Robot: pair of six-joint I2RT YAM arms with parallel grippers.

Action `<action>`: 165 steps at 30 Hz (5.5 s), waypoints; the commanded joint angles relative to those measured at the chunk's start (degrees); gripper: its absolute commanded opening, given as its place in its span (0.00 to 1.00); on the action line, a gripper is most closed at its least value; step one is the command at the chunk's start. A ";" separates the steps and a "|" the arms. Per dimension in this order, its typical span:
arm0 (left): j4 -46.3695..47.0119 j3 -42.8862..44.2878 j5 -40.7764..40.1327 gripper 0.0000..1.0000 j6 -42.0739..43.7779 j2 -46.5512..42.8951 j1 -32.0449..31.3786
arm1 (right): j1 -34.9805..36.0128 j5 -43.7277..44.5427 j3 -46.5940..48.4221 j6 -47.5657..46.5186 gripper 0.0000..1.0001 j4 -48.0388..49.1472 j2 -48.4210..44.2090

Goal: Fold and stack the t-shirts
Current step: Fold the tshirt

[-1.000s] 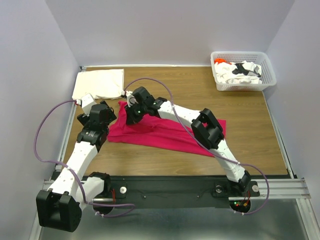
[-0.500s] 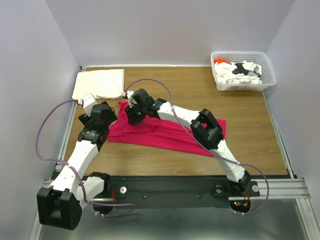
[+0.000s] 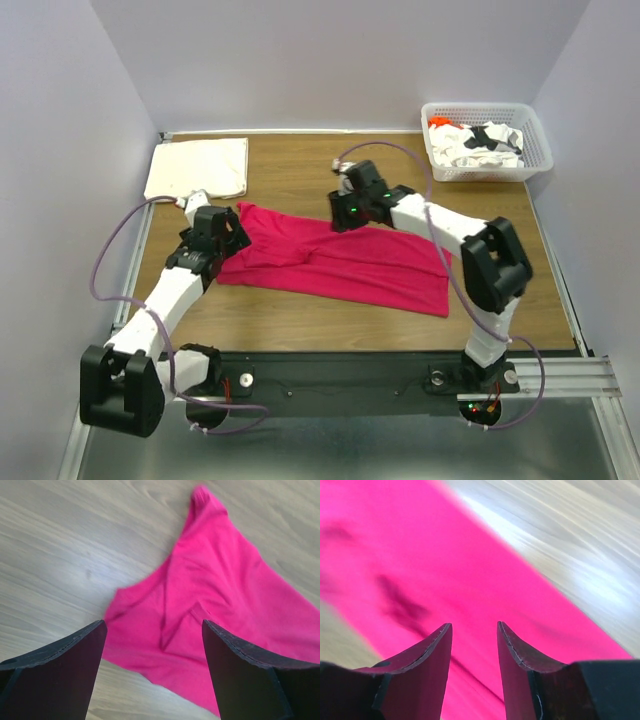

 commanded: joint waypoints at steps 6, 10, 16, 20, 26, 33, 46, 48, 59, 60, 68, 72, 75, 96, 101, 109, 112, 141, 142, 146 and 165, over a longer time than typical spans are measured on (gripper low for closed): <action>-4.35 9.57 4.76 0.80 -7.81 11.69 -10.67 | -12.67 5.31 -18.80 4.33 0.47 -3.91 -15.48; -4.18 12.55 3.62 0.76 -9.66 17.83 -14.11 | -14.88 7.06 -21.62 5.03 0.46 -5.58 -16.10; -3.47 17.12 4.67 0.73 -9.39 28.38 -14.99 | -16.11 10.58 -23.03 4.69 0.46 -8.83 -14.52; -2.69 19.32 4.41 0.72 -8.96 33.23 -15.25 | -16.20 12.34 -23.81 4.68 0.46 -13.14 -13.20; -3.47 25.03 4.23 0.72 -5.71 41.67 -15.26 | -16.11 10.68 -29.35 9.86 0.46 -15.34 -13.99; -5.93 37.59 4.32 0.73 -0.26 53.18 -15.26 | -16.11 4.26 -36.64 15.75 0.47 -17.62 -17.67; -14.73 86.10 7.39 0.79 16.69 83.14 -15.17 | -12.78 -4.62 -38.07 20.59 0.49 -18.42 -22.96; -14.03 91.21 8.01 0.79 18.02 85.17 -14.99 | -11.81 -5.59 -36.04 21.64 0.49 -17.81 -21.73; -7.61 89.31 12.84 0.87 21.80 84.76 -11.65 | -4.68 1.77 -25.49 26.66 0.49 -18.24 -18.99; -7.00 88.42 12.76 0.89 22.24 83.44 -11.57 | -4.68 2.40 -25.05 26.05 0.50 -19.20 -20.74; -7.17 84.29 11.44 0.98 20.14 68.24 -11.56 | -0.47 -1.09 -19.35 17.70 0.48 -20.44 -22.43; -8.56 80.34 9.95 0.98 15.67 57.62 -11.65 | 2.51 -4.00 -17.76 14.18 0.39 -20.18 -19.71; -10.50 75.51 9.24 0.98 11.01 52.16 -11.65 | 3.66 -6.64 -18.71 13.47 0.33 -20.00 -17.86; -20.70 17.67 0.45 0.98 -15.89 9.69 -17.54 | 14.30 -10.42 -24.61 14.09 0.29 -10.69 -8.72; -23.16 13.36 0.98 0.98 -17.92 5.82 -17.80 | 18.16 -11.04 -21.19 15.76 0.29 -10.16 -5.65; -24.75 5.62 3.96 0.96 -23.01 0.11 -21.83 | 19.40 -8.68 -15.03 15.06 0.31 -10.59 -6.50; -24.48 4.30 5.02 0.96 -27.66 0.19 -27.53 | 18.62 -1.56 -14.59 15.49 0.40 -11.82 -11.33; -22.72 5.53 7.83 0.63 -45.96 21.81 -54.81 | -9.08 -0.22 -43.15 18.83 0.47 -20.01 -36.40; -22.81 5.53 7.75 0.63 -45.96 21.99 -54.81 | -9.08 -1.79 -43.68 18.57 0.47 -19.22 -36.14; -23.34 6.06 7.40 0.57 -45.43 23.39 -54.81 | -9.17 -4.00 -45.17 18.57 0.47 -17.81 -35.88; -26.15 10.19 7.04 0.28 -43.41 27.88 -56.21 | -7.41 -9.45 -46.14 18.83 0.47 -16.84 -32.63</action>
